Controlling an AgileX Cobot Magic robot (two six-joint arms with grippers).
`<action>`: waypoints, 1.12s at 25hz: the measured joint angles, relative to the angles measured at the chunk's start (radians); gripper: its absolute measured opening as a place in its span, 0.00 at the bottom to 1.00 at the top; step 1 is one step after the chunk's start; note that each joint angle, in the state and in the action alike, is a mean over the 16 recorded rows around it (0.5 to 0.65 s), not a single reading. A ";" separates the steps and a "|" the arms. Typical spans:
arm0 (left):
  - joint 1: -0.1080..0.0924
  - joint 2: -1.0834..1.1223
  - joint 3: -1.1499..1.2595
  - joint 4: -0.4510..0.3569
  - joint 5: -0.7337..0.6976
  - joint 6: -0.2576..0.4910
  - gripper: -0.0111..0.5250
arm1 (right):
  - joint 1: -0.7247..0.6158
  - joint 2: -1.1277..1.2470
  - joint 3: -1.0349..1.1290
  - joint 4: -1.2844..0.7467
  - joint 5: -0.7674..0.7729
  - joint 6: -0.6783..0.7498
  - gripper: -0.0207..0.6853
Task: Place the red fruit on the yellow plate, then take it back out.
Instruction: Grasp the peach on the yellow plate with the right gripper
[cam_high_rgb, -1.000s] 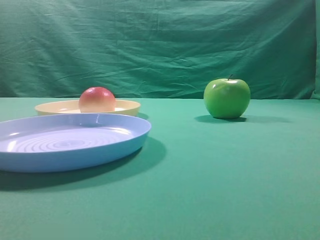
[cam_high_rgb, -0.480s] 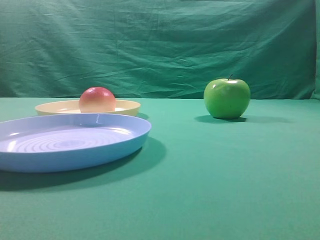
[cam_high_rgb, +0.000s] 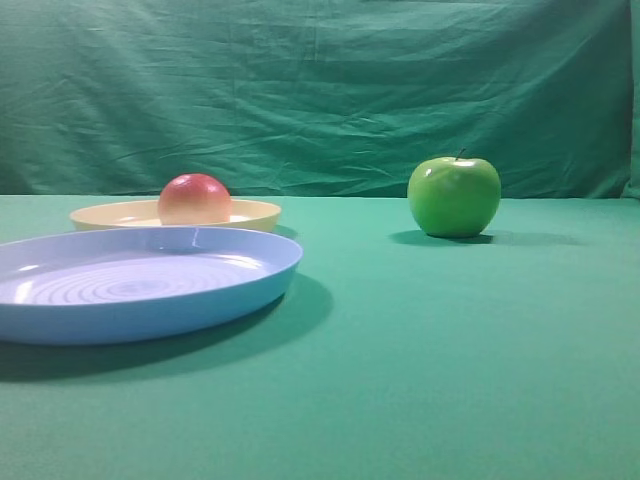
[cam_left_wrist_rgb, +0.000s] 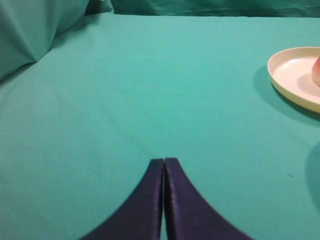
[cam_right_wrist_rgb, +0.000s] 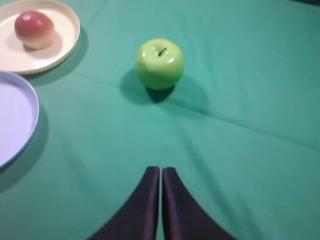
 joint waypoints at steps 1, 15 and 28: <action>0.000 0.000 0.000 0.000 0.000 0.000 0.02 | 0.006 0.018 -0.013 0.009 0.010 -0.004 0.03; 0.000 0.000 0.000 0.000 0.000 0.001 0.02 | 0.024 0.204 -0.130 0.089 -0.059 -0.093 0.03; 0.000 0.000 0.000 0.000 0.000 0.002 0.02 | 0.026 0.687 -0.617 0.263 0.134 -0.406 0.03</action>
